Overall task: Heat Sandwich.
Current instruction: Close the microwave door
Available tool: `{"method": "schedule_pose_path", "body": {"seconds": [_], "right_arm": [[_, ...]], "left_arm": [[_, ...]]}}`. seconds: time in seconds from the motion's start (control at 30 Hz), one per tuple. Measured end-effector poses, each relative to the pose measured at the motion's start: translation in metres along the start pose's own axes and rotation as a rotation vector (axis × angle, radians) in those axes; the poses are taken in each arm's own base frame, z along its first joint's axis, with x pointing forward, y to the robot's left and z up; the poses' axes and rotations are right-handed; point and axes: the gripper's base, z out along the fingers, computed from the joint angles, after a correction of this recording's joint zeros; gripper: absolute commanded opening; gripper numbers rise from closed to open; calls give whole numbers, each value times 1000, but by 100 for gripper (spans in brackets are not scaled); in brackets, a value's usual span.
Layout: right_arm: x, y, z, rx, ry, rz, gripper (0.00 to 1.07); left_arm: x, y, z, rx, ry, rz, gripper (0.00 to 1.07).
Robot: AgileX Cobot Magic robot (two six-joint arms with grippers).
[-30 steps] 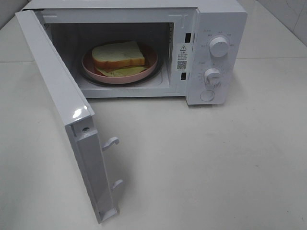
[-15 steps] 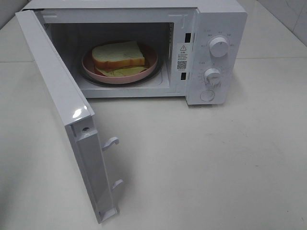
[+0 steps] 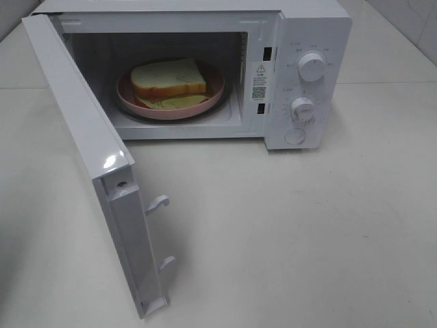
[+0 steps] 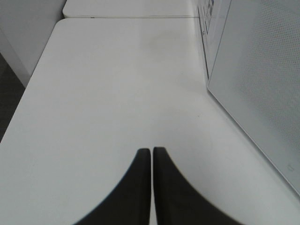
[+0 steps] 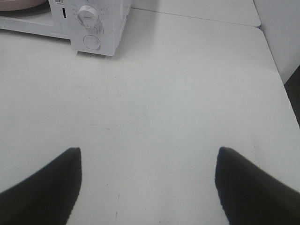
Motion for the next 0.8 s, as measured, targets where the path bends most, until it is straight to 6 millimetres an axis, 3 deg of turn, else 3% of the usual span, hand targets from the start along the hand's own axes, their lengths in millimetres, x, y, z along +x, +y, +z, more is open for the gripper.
{"method": "schedule_pose_path", "body": {"seconds": [0.17,0.47,0.8], "right_arm": [[0,0,0,0,0,0,76],[0,0,0,0,-1,0,76],[0,0,0,0,0,0,76]], "left_arm": [[9,0,15,-5,-80,0,0],[-1,1,41,-13,-202,0,0],[0,-6,87,46,-280,105,0]]}}
